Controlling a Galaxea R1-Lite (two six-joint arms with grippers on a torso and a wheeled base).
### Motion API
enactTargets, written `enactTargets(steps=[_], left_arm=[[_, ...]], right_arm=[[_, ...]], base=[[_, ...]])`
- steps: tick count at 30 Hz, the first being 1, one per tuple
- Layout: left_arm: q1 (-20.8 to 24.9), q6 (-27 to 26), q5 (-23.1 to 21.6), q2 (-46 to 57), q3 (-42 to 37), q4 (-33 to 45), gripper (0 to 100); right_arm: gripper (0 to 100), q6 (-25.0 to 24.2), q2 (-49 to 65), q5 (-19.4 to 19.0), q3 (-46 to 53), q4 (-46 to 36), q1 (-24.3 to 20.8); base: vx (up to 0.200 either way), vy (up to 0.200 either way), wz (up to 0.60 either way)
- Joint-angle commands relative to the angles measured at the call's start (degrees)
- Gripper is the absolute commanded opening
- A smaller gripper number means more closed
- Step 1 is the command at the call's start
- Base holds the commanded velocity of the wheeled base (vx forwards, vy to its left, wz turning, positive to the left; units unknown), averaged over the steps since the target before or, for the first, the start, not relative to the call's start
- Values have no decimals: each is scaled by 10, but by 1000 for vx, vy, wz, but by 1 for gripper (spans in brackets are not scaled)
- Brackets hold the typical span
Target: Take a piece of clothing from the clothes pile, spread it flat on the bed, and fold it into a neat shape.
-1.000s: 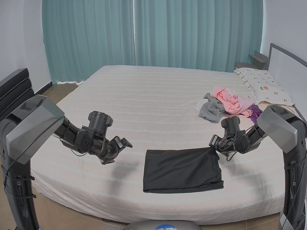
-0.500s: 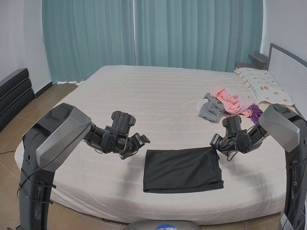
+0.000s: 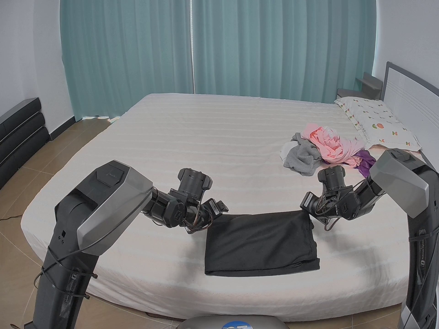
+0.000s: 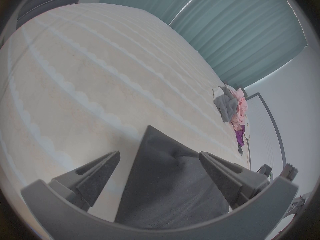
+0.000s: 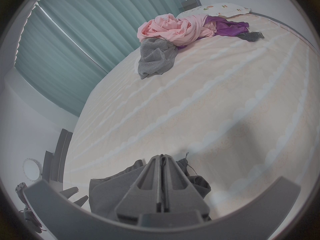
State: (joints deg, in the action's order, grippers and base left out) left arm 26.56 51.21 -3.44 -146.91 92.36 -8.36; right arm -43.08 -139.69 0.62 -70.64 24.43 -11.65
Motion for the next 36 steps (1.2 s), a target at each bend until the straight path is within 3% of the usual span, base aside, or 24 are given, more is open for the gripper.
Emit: enactTargets(steps=[1,5,6,25,26,36], left_arm=[[2,0,1,-10,5,0,100],[3,-1,9,-15,8,0,100],[3,-1,12,-17,10,0,0],[0,2,22,-12,5,0,0],[0,2,22,-11,5,0,0],[-5,28,20,35,-39,0,0]], right_arm=[[0,0,0,0,0,0,0],[0,0,0,0,0,0,-1],[0,0,0,0,0,0,-1],[0,0,-2,-1,1,1,0],[100,1,-3,-1,2,1,0],[100,5,15,0,24,4,2]], base=[[0,0,0],[0,0,0],[0,0,0],[0,0,0],[0,0,0],[0,0,0]])
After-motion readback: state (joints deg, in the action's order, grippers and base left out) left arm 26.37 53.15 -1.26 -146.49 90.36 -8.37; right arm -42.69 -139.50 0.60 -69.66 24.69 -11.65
